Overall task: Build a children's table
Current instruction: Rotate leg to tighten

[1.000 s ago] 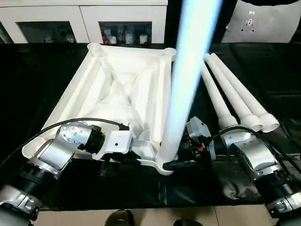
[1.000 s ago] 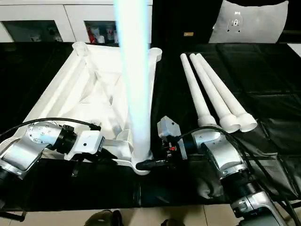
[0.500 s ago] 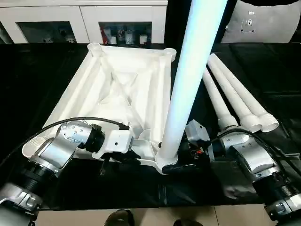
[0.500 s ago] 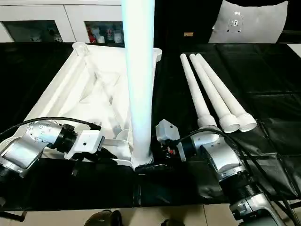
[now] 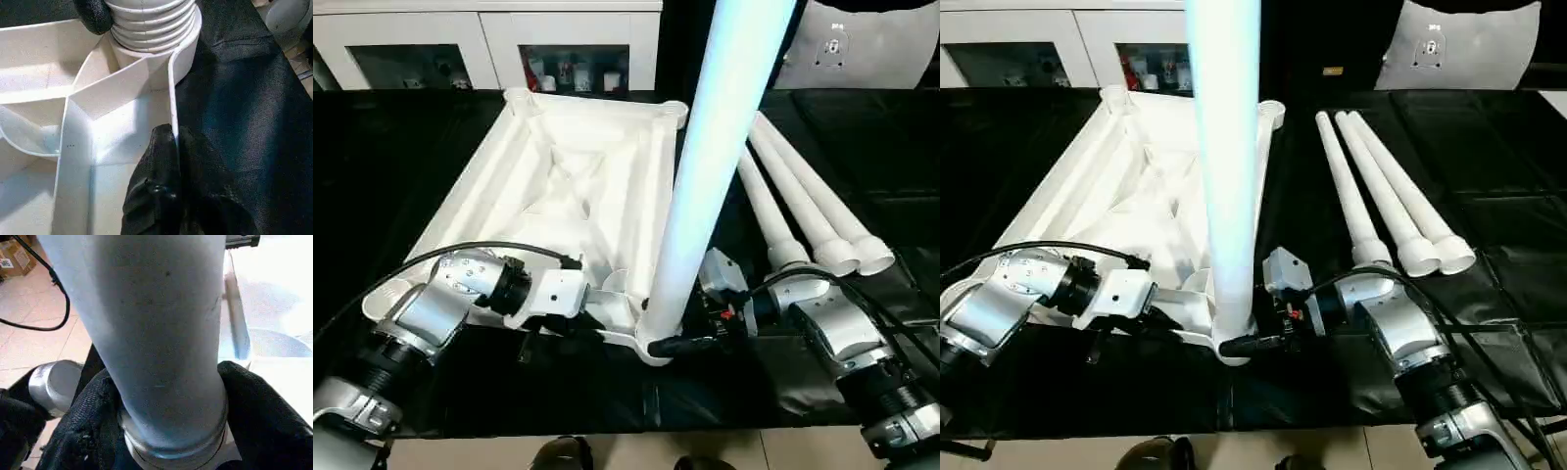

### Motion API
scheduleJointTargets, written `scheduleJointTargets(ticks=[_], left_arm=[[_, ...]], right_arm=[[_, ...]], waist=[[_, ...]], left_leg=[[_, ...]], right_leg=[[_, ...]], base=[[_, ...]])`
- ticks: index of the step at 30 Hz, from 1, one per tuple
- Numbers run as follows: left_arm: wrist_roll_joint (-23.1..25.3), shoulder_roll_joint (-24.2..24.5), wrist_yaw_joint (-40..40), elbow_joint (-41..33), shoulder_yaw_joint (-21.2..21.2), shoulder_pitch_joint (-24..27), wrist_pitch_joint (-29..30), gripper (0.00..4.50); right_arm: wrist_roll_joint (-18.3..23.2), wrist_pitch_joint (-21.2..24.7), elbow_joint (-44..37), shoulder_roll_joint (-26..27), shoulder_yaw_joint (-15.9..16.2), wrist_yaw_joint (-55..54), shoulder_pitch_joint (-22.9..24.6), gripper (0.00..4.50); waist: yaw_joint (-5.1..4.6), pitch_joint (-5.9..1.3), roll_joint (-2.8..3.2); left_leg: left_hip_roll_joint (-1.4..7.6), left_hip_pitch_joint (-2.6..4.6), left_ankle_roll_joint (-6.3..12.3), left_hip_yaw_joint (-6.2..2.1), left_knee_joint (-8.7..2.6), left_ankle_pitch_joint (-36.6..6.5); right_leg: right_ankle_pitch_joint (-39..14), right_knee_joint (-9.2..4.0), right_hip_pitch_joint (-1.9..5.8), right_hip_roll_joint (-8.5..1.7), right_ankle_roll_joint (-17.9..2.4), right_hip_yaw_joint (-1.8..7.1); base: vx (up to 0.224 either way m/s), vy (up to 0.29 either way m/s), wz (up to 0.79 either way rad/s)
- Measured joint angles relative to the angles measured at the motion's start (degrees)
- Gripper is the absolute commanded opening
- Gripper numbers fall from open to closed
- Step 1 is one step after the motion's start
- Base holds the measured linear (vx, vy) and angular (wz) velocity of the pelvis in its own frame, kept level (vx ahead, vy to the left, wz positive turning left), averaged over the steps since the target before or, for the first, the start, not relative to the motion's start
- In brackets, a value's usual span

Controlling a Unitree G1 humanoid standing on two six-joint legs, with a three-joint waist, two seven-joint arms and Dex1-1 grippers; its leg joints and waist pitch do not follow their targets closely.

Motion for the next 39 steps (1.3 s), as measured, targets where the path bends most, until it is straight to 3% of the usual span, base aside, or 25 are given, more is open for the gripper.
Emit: scheduleJointTargets(ticks=[6, 10, 12, 14, 21, 24, 25, 28, 33, 39], left_arm=[[-1.98, 0.2, 4.07, -7.87, 3.8, 5.18, 11.73, 0.0], [-1.85, -1.59, 11.21, -12.7, 6.82, 8.28, 21.07, 0.0], [-0.84, -4.87, 17.46, -16.11, 8.89, 10.44, 27.22, 0.0], [0.03, -8.23, 22.78, -19.02, 9.58, 11.42, 32.36, 0.0], [4.18, -21.73, 39.9, -24.54, 11.46, 12.21, 45.76, 0.0], [5.7, -26.67, 45.99, -24.68, 10.84, 11.09, 48.06, 0.0], [5.8, -26.88, 46.46, -24.7, 10.4, 10.74, 48.05, 0.0], [6.35, -26.88, 46.65, -24.76, 9.5, 10.3, 47.84, 0.0], [6.33, -23.22, 44.29, -24.48, 8.24, 9.97, 45.25, 0.0], [4.62, -17.17, 38.54, -23.67, 7.76, 10.31, 40.54, 0.0]], right_arm=[[1.97, 3.58, -4.31, 3.24, -3.05, -6.44, 5.34, 2.69], [0.83, 4.52, -5.24, 7.17, -5.9, -15.8, 7.63, 2.68], [-0.5, 5.02, -5.19, 11.07, -8.41, -24.11, 8.42, 2.68], [-1.31, 5.63, -5.21, 13.33, -10.05, -30.69, 8.57, 2.67], [-5.53, 7.97, -4.67, 23.24, -14.35, -51.31, 6.29, 2.67], [-7.3, 7.66, -4.52, 26.67, -16.07, -58.55, 5.19, 2.67], [-7.33, 7.07, -4.52, 26.7, -16.15, -59.09, 5.14, 3.23], [-7.29, 5.93, -4.95, 27.08, -16.17, -59.45, 5.54, 3.45], [-7.2, 4.22, -6.17, 24.77, -15.19, -55.6, 7.62, 3.92], [-4.38, 2.67, -8.45, 17.44, -13.74, -44.76, 10.57, 4.45]], waist=[[-0.38, 0.01, 0.04], [-2.07, 0.04, 0.06], [-3.3, 0.1, 0.02], [-3.67, 0.18, -0.1], [-3.24, 0.43, -0.59], [-3.0, 0.51, -0.73], [-2.87, 0.52, -0.74], [-2.64, 0.52, -0.74], [-2.31, 0.54, -0.72], [-1.78, 0.56, -0.69]], left_leg=[[0.01, 0.04, 0.0, 0.07, -0.24, 0.0], [0.01, 0.26, -0.09, 0.18, -0.3, 0.0], [0.01, 0.52, -0.18, 0.31, -0.43, 0.06], [0.01, 0.73, -0.26, 0.51, -0.77, 0.1], [0.02, 0.75, -0.54, 0.71, -1.44, 0.3], [0.05, 0.32, -0.39, 0.77, -1.61, 0.42], [0.08, 0.05, -0.27, 0.77, -1.57, 0.49], [0.13, -0.17, -0.2, 0.78, -1.53, 0.45], [0.19, -0.16, -0.25, 0.77, -1.43, 0.48], [0.2, -0.13, -0.38, 0.77, -1.35, 0.54]], right_leg=[[0.0, -0.25, 0.0, 0.01, 0.0, 0.02], [0.12, -0.24, 0.03, 0.04, -0.2, 0.2], [0.17, -0.37, 0.05, 0.0, -0.28, 0.29], [0.14, -0.64, 0.04, -0.02, -0.24, 0.37], [0.2, -0.72, -0.22, 0.0, -0.3, 0.39], [0.19, -0.75, -0.67, 0.01, -0.24, 0.33], [0.21, -0.73, -0.93, 0.03, -0.2, 0.31], [0.32, -0.68, -1.11, 0.05, -0.02, 0.27], [0.32, -0.69, -1.08, 0.05, -0.02, 0.22], [0.45, -0.65, -1.02, 0.05, 0.07, 0.24]], base=[[0.0, 0.0, 0.0], [0.0, 0.0, 0.0], [0.0, 0.0, 0.0], [0.0, 0.0, 0.0], [0.0, 0.0, 0.0], [0.0, 0.0, 0.0], [0.0, 0.0, 0.0], [0.0, 0.0, 0.0], [0.0, 0.0, 0.0], [0.0, 0.0, 0.0]])
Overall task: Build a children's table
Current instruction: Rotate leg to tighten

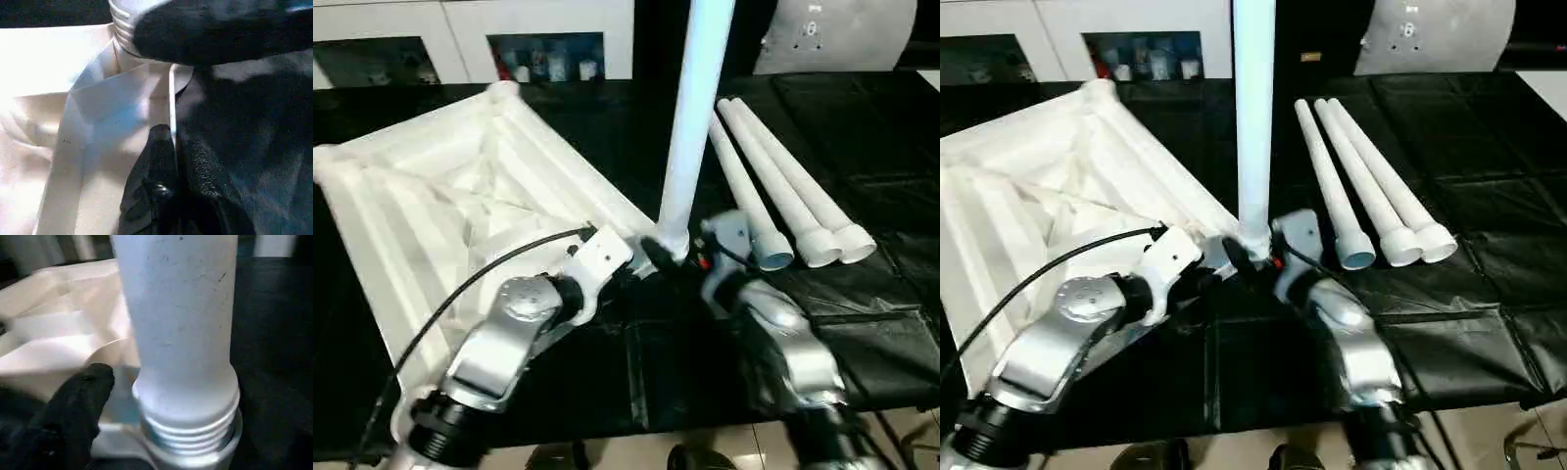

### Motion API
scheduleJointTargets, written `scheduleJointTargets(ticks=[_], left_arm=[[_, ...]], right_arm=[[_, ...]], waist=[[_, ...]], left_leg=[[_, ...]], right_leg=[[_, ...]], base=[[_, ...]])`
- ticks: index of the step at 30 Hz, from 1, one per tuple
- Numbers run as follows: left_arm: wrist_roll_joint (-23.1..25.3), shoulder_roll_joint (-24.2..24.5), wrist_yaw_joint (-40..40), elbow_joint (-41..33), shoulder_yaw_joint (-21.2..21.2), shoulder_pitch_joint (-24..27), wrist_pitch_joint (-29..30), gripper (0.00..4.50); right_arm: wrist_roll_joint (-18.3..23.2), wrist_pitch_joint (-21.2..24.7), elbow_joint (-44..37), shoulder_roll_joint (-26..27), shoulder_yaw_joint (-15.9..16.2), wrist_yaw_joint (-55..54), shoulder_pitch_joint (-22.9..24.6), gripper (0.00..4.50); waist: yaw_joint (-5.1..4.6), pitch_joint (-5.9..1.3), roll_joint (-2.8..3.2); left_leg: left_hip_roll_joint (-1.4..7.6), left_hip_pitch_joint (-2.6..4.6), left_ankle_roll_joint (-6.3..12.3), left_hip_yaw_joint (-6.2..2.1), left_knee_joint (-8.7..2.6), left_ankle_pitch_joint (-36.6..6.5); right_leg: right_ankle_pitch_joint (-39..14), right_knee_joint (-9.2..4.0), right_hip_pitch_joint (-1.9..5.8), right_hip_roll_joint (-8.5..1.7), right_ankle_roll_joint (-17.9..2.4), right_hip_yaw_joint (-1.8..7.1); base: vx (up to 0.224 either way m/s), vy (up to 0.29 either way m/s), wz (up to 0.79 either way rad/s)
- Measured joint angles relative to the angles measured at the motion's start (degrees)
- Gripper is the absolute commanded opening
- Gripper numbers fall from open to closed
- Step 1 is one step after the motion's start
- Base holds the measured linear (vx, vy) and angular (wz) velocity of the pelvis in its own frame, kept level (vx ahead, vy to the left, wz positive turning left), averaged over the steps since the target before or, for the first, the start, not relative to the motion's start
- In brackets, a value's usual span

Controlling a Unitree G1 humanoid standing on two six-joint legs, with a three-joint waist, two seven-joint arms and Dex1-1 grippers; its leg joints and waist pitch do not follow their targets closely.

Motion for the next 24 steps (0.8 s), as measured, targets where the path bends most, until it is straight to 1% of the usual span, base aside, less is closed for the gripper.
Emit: scheduleJointTargets(ticks=[2, 4, 5, 7, 8, 10, 13, 17, 18, 19, 21, 24], left_arm=[[-0.57, 2.62, -2.63, 0.28, -0.05, 0.27, -2.47, 0.0], [-1.13, 4.57, -4.79, 0.79, -0.02, 0.33, -4.59, 0.0], [-1.58, 6.16, -6.84, 1.17, -0.05, 0.52, -6.58, 0.0], [-2.24, 7.98, -9.42, 1.72, -0.06, 0.87, -9.04, 0.0], [-2.47, 9.5, -11.49, 2.64, -0.4, 0.84, -11.79, 0.0], [-2.91, 11.41, -14.72, 4.08, -0.67, 0.8, -15.22, 0.0], [-4.04, 13.32, -19.54, 6.91, -1.11, -0.18, -19.68, 0.0], [-4.9, 15.14, -24.54, 8.5, -2.58, -0.82, -23.79, 0.0], [-5.02, 15.98, -26.13, 9.49, -3.18, -1.79, -25.61, 0.0], [-5.02, 16.11, -26.42, 9.62, -3.26, -1.91, -25.85, 0.0], [-5.02, 16.97, -29.17, 11.79, -3.91, -2.79, -29.1, 0.0], [-4.99, 17.93, -31.97, 14.0, -4.53, -4.31, -32.15, 0.0]], right_arm=[[1.55, -0.96, -0.66, -3.35, 0.14, 5.04, 0.8, 4.45], [2.34, -1.16, -1.08, -5.67, 0.23, 9.1, 0.86, 4.45], [3.47, -1.19, -1.6, -7.68, 0.35, 12.63, 0.84, 4.45], [4.13, -1.26, -1.94, -10.23, 0.33, 16.58, 0.7, 4.45], [4.19, -1.29, -1.86, -12.07, 1.01, 19.48, 0.26, 4.45], [4.16, -2.09, -1.51, -14.64, 2.27, 23.15, -0.48, 4.45], [4.13, -3.28, 0.56, -16.04, 3.46, 27.59, -3.09, 4.45], [4.13, -3.83, 2.52, -17.44, 4.66, 31.6, -5.33, 4.45], [4.13, -4.2, 3.08, -17.83, 5.25, 33.36, -5.9, 4.45], [4.13, -4.32, 3.11, -17.84, 5.32, 33.68, -5.96, 4.45], [4.14, -5.03, 4.07, -18.69, 6.83, 36.93, -6.82, 4.45], [4.15, -5.14, 4.9, -19.65, 8.13, 40.67, -7.46, 4.45]], waist=[[0.09, 0.0, 0.0], [0.05, 0.0, 0.0], [0.08, 0.0, 0.0], [0.24, -0.01, -0.01], [0.35, -0.01, 0.0], [0.54, -0.01, 0.0], [0.85, -0.02, 0.0], [1.78, -0.02, 0.0], [1.97, -0.02, -0.01], [1.98, -0.03, -0.01], [1.89, -0.03, -0.02], [1.87, -0.04, -0.03]], left_leg=[[0.01, 0.0, 0.07, 0.0, 0.05, 0.04], [0.02, 0.0, 0.13, 0.0, 0.12, 0.07], [0.02, 0.0, 0.15, 0.0, 0.14, 0.08], [0.02, 0.02, 0.16, -0.01, 0.19, 0.08], [0.02, 0.01, 0.18, -0.01, 0.22, 0.09], [0.03, 0.03, 0.23, -0.01, 0.25, 0.13], [0.04, 0.03, 0.27, -0.01, 0.42, 0.15], [0.04, 0.04, 0.26, -0.01, 0.58, 0.12], [0.04, 0.03, 0.26, -0.01, 0.65, 0.12], [0.04, 0.03, 0.26, -0.01, 0.65, 0.12], [0.05, 0.04, 0.26, -0.01, 0.75, 0.12], [0.07, 0.04, 0.24, -0.01, 0.82, 0.11]], right_leg=[[0.04, 0.02, 0.02, 0.0, 0.06, 0.0], [0.06, 0.05, 0.02, 0.0, 0.09, 0.0], [0.08, 0.06, 0.03, 0.0, 0.09, 0.0], [0.08, 0.07, 0.08, 0.0, 0.09, 0.0], [0.1, 0.08, 0.09, 0.0, 0.07, 0.0], [0.14, 0.09, 0.12, -0.01, 0.04, -0.01], [0.23, 0.21, 0.14, -0.01, -0.06, -0.01], [0.28, 0.23, 0.22, -0.03, -0.14, -0.01], [0.28, 0.29, 0.23, -0.04, -0.15, -0.01], [0.28, 0.29, 0.24, -0.04, -0.15, -0.01], [0.31, 0.39, 0.24, -0.05, -0.18, 0.0], [0.33, 0.48, 0.23, -0.05, -0.22, 0.0]], base=[[0.0, 0.0, 0.0], [0.0, 0.0, 0.0], [0.0, 0.0, 0.0], [0.0, 0.0, 0.0], [0.0, 0.0, 0.0], [0.0, 0.0, 0.0], [0.0, 0.0, 0.0], [0.0, 0.0, 0.0], [0.0, 0.0, 0.0], [0.0, 0.0, 0.0], [0.0, 0.0, 0.0], [0.0, 0.0, 0.0]])
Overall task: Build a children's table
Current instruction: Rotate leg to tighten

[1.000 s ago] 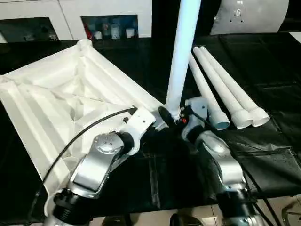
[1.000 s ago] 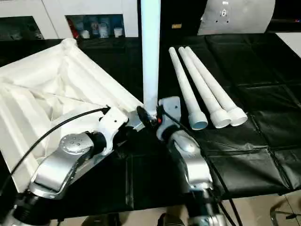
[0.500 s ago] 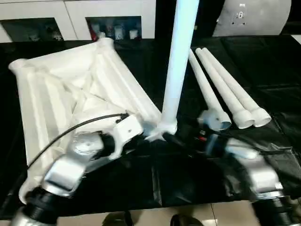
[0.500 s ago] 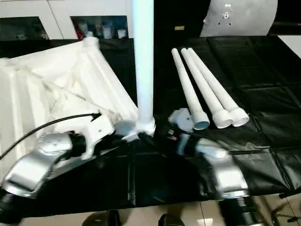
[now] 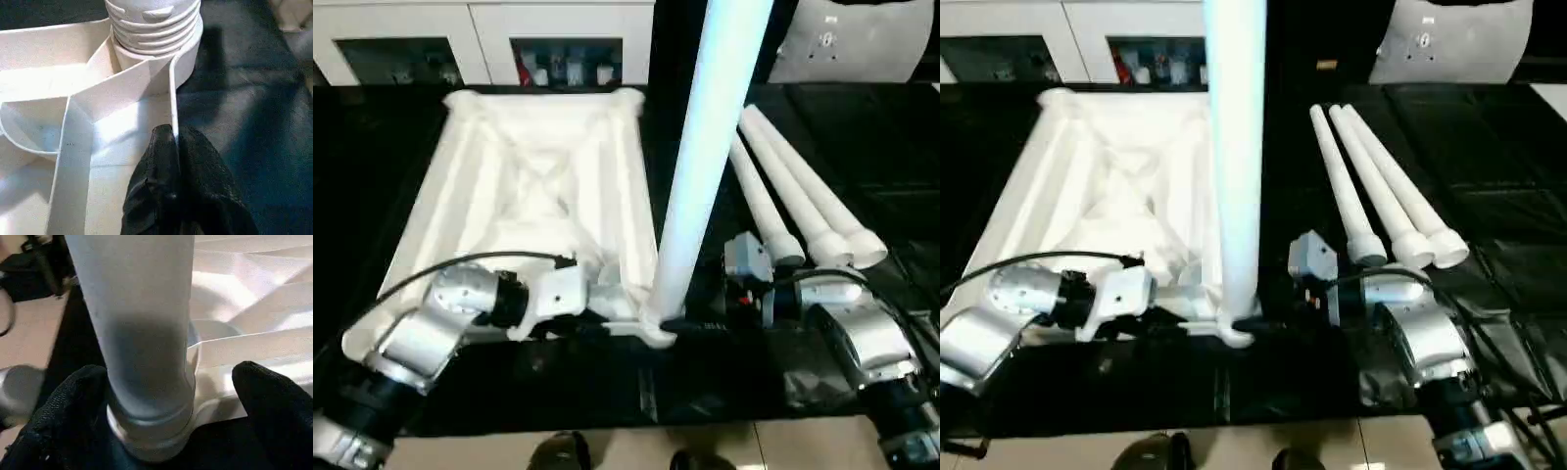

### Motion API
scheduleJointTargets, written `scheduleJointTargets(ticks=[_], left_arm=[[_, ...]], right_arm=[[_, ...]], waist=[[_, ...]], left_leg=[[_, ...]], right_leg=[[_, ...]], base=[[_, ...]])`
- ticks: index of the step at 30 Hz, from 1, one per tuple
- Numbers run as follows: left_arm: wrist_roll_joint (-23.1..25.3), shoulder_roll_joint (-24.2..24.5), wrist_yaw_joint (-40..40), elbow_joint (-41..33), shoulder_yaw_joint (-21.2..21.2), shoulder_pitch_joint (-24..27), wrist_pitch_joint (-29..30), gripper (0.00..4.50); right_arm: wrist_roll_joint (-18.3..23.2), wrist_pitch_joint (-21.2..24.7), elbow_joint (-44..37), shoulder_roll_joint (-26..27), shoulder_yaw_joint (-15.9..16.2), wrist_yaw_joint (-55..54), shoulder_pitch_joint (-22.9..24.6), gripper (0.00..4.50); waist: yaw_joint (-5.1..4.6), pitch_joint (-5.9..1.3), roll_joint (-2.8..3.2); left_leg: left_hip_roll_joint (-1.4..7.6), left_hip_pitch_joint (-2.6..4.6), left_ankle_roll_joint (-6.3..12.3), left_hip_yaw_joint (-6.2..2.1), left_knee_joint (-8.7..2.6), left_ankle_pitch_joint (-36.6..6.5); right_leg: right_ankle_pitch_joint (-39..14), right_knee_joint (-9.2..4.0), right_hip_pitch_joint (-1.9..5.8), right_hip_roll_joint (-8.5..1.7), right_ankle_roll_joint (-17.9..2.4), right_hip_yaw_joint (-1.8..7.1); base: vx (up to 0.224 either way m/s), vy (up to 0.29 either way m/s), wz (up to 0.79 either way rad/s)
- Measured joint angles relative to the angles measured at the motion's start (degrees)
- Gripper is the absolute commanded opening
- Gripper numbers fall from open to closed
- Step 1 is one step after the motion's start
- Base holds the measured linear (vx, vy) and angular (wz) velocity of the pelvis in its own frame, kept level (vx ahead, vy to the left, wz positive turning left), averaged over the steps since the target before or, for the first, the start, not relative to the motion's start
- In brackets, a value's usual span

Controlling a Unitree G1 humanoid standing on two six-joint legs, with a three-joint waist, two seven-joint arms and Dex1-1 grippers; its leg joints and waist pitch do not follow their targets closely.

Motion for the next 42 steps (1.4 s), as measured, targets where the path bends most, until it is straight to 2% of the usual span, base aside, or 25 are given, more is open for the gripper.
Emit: scheduleJointTargets(ticks=[9, 12, 15, 16, 19, 21, 27, 29, 37, 40, 42], left_arm=[[0.08, 0.02, -2.4, 3.01, -1.19, -1.75, -3.94, 0.0], [0.08, -0.1, -2.53, 3.8, -1.34, -1.95, -4.87, 0.0], [0.08, -0.2, -2.74, 4.29, -1.58, -2.29, -5.38, 0.0], [0.08, -0.23, -2.92, 4.45, -1.59, -2.38, -5.55, 0.0], [0.03, -0.23, -3.64, 4.85, -1.73, -2.64, -6.02, 0.0], [0.02, -0.23, -3.79, 5.05, -1.73, -2.69, -6.36, 0.0], [0.0, -0.23, -4.3, 5.72, -1.79, -3.07, -7.24, 0.0], [0.0, -0.23, -4.37, 5.82, -1.77, -3.09, -7.37, 0.0], [-0.23, -0.23, -4.35, 5.55, -1.45, -2.82, -6.77, 0.0], [-0.57, -0.23, -4.12, 4.79, -0.81, -2.22, -5.05, 0.0], [-0.53, -0.45, -2.32, 2.74, 0.1, -1.15, -1.23, 0.0]], right_arm=[[-0.03, -0.43, 0.02, 0.94, 3.51, 3.27, -0.01, 4.45], [-0.01, -0.38, 0.44, 1.84, 3.52, 3.41, -0.38, 4.1], [0.05, -0.1, 0.75, 1.87, 3.53, 3.5, -0.88, 3.98], [0.09, 0.19, 0.75, 1.87, 3.53, 3.66, -0.99, 3.73], [0.15, 0.82, 0.84, 1.83, 3.53, 3.96, -1.23, 3.66], [0.18, 0.9, 0.84, 1.83, 3.53, 4.2, -1.23, 3.32], [0.6, 1.03, 1.81, 1.9, 3.55, 4.28, -1.53, 2.81], [0.65, 1.22, 1.81, 1.95, 3.54, 4.28, -1.54, 2.77], [1.11, 1.88, 1.44, 2.07, 3.42, 3.94, -1.0, 2.62], [1.46, 2.55, 0.47, 2.53, 2.89, 2.77, 0.05, 2.61], [1.76, 4.1, -0.74, 4.44, 1.63, -0.34, 1.95, 2.61]], waist=[[-0.08, 0.0, -0.01], [-0.08, 0.0, 0.0], [-0.01, 0.0, 0.0], [-0.01, 0.0, 0.0], [0.08, 0.0, 0.0], [0.18, 0.0, 0.0], [0.17, 0.0, 0.0], [0.17, 0.0, 0.0], [0.17, 0.0, 0.0], [0.06, 0.0, 0.01], [-0.01, -0.02, -0.01]], left_leg=[[0.06, 0.0, -0.05, 0.0, 0.24, -0.03], [0.09, 0.01, -0.07, 0.0, 0.29, -0.02], [0.09, 0.01, -0.08, 0.01, 0.3, -0.02], [0.09, 0.01, -0.08, 0.02, 0.29, -0.03], [0.09, 0.01, -0.08, 0.02, 0.28, -0.03], [0.1, 0.01, -0.08, 0.02, 0.28, -0.03], [0.1, 0.01, -0.08, 0.03, 0.31, -0.03], [0.1, 0.02, -0.08, 0.03, 0.3, -0.03], [0.11, 0.03, -0.09, 0.03, 0.25, -0.03], [0.11, 0.03, -0.09, 0.05, 0.22, -0.04], [0.14, 0.12, -0.11, 0.05, 0.19, -0.03]], right_leg=[[0.0, 0.29, -0.05, 0.0, 0.0, 0.01], [0.0, 0.38, -0.06, 0.0, 0.0, 0.01], [0.0, 0.39, -0.05, 0.0, 0.0, 0.01], [0.0, 0.39, -0.05, 0.0, 0.0, 0.01], [-0.01, 0.38, -0.06, 0.0, 0.0, 0.0], [-0.01, 0.38, -0.06, 0.0, 0.0, 0.0], [-0.01, 0.39, -0.05, 0.0, 0.0, 0.0], [-0.01, 0.39, -0.05, 0.0, 0.0, 0.0], [-0.01, 0.35, -0.04, 0.0, 0.0, 0.0], [-0.01, 0.33, -0.06, 0.01, 0.0, 0.0], [-0.01, 0.34, -0.01, 0.03, 0.0, 0.0]], base=[[0.0, 0.0, 0.0], [0.0, 0.0, 0.0], [0.0, 0.0, 0.0], [0.0, 0.0, 0.0], [0.0, 0.0, 0.0], [0.0, 0.0, 0.0], [0.0, 0.0, 0.0], [0.0, 0.0, 0.0], [0.0, 0.0, 0.0], [0.0, 0.0, 0.0], [0.0, 0.0, 0.0]])
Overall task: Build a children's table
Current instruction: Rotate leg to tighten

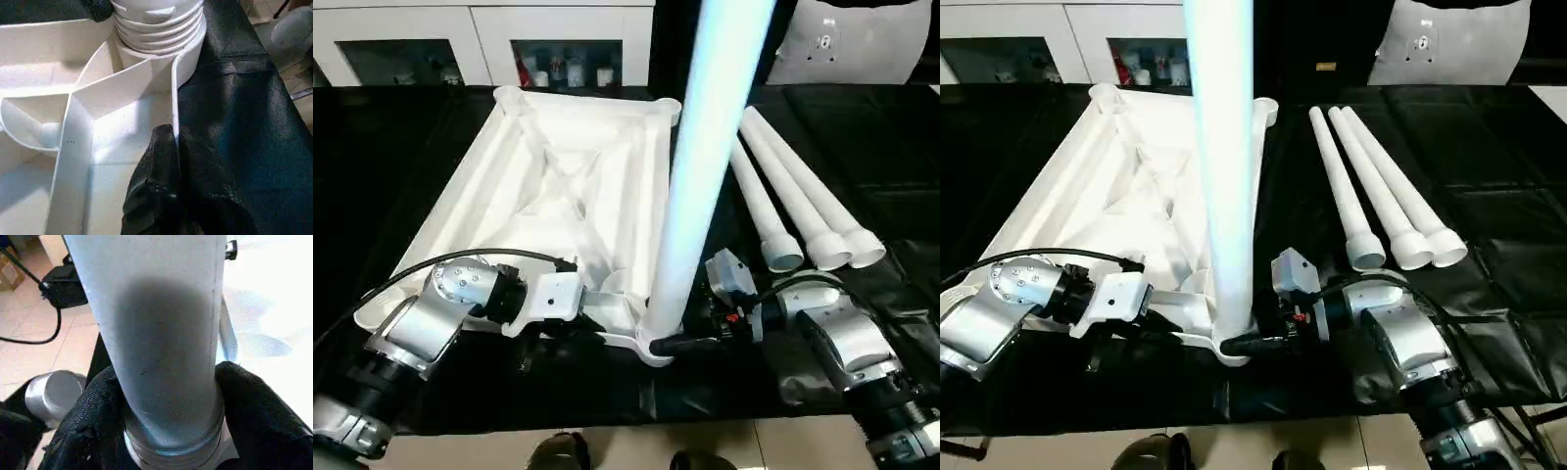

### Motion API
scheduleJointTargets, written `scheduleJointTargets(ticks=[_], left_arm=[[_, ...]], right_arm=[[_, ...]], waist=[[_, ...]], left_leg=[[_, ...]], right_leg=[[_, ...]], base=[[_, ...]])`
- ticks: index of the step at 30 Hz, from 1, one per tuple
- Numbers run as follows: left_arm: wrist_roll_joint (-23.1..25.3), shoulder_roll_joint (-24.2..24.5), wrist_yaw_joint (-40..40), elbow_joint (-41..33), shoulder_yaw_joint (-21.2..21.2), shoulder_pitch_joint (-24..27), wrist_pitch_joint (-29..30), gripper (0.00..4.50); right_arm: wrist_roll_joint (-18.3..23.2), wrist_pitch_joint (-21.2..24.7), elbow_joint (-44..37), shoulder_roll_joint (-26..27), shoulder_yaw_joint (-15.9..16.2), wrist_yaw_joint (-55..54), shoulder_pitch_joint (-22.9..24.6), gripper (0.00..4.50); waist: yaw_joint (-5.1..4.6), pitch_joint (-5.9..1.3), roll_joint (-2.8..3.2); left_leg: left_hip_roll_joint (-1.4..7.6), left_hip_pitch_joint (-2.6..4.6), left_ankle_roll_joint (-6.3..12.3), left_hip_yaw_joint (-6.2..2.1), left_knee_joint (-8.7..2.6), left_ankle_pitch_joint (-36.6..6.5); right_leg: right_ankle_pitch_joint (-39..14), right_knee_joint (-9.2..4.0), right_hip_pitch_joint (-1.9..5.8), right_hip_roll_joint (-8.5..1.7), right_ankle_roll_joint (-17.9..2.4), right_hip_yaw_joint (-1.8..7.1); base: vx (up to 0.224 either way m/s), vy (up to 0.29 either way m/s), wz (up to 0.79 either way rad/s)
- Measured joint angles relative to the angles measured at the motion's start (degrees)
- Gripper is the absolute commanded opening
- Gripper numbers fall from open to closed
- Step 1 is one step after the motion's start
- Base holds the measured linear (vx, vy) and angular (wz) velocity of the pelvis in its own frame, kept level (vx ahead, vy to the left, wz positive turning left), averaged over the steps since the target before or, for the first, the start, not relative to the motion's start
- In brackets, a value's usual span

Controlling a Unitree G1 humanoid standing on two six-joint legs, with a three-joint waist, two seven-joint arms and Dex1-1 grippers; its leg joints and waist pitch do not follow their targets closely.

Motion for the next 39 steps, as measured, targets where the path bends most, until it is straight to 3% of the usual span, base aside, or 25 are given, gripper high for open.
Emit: scheduleJointTargets(ticks=[4, 6, 9, 15, 19, 20, 23, 28, 36, 39], left_arm=[[0.59, -2.06, 6.37, -3.63, 2.96, 1.87, 9.8, 0.0], [1.33, -5.44, 12.46, -6.67, 4.51, 3.64, 16.52, 0.0], [2.41, -10.72, 20.0, -10.37, 5.55, 5.3, 23.9, 0.0], [7.22, -24.49, 36.29, -14.0, 6.66, 5.81, 35.49, 0.0], [8.46, -28.32, 41.79, -14.24, 5.85, 5.03, 37.89, 0.0], [8.5, -28.45, 42.42, -14.38, 5.49, 4.87, 37.91, 0.0], [8.73, -28.01, 42.42, -15.26, 4.95, 4.82, 37.91, 0.0], [8.79, -24.93, 39.9, -15.85, 4.36, 4.58, 36.5, 0.0], [5.84, -15.44, 30.99, -15.73, 4.48, 5.62, 29.57, 0.0], [4.74, -11.73, 26.2, -15.57, 4.42, 6.16, 25.82, 0.0]], right_arm=[[-0.41, 0.74, -0.23, 4.89, -3.24, -10.53, 2.41, 2.61], [-1.38, 1.39, -0.31, 7.93, -5.58, -18.08, 3.42, 2.59], [-3.1, 1.54, -0.27, 11.47, -7.83, -27.44, 3.76, 2.59], [-7.06, 2.38, 0.51, 19.54, -12.08, -45.11, 2.49, 2.59], [-8.5, 2.31, 0.07, 22.44, -12.79, -52.47, 2.08, 2.59], [-8.87, 2.18, -0.27, 22.76, -12.78, -53.42, 2.09, 2.93], [-9.1, 0.6, -0.73, 22.75, -12.76, -53.34, 2.68, 3.28], [-9.02, -1.13, -0.94, 20.56, -11.68, -49.73, 4.14, 3.75], [-5.71, -3.22, -2.91, 10.24, -9.29, -33.3, 7.06, 4.46], [-2.77, -2.88, -4.17, 6.88, -9.36, -26.26, 7.05, 4.46]], waist=[[-0.96, 0.06, 0.15], [-2.02, 0.15, -0.01], [-2.8, 0.19, -0.05], [-2.87, 0.3, -0.24], [-2.47, 0.29, -0.24], [-2.24, 0.29, -0.25], [-1.68, 0.29, -0.24], [-1.79, 0.29, -0.23], [-1.87, 0.33, -0.21], [-1.52, 0.35, -0.24]], left_leg=[[0.03, 0.28, -0.18, 0.13, -0.02, 0.1], [0.02, 0.48, -0.23, 0.16, -0.16, 0.13], [0.01, 0.66, -0.26, 0.17, -0.53, 0.15], [-0.05, 0.62, -0.27, 0.26, -0.67, 0.16], [-0.12, 0.58, -0.27, 0.27, -0.89, 0.16], [-0.13, 0.53, -0.28, 0.27, -0.97, 0.15], [-0.08, 0.4, -0.29, 0.26, -1.31, 0.15], [0.06, 0.28, -0.18, 0.24, -1.33, 0.21], [0.08, 0.26, -0.4, 0.24, -1.15, 0.09], [0.08, 0.25, -0.39, 0.24, -1.13, 0.1]], right_leg=[[0.11, 0.08, -0.02, -0.02, -0.18, 0.11], [-0.04, -0.08, 0.04, -0.04, 0.07, 0.13], [-0.05, -0.66, 0.03, -0.05, 0.09, 0.1], [-0.02, -0.9, -0.04, -0.05, 0.04, 0.19], [0.12, -0.91, -0.1, -0.05, 0.1, 0.22], [0.44, -0.94, -0.12, -0.06, 0.19, 0.21], [0.34, -0.96, -0.32, -0.03, 0.42, 0.1], [0.29, -1.0, -0.41, 0.04, 0.46, -0.05], [0.38, -0.97, -0.38, 0.03, 0.38, -0.04], [0.39, -0.97, -0.37, 0.03, 0.37, -0.04]], base=[[0.0, 0.0, 0.0], [0.0, 0.0, 0.0], [0.0, 0.0, 0.0], [0.0, 0.0, 0.0], [0.0, 0.0, 0.0], [0.055, -0.021, 0.03], [0.036, -0.016, 0.02], [0.0, 0.0, 0.0], [0.0, 0.0, 0.0], [0.0, 0.0, 0.0]])
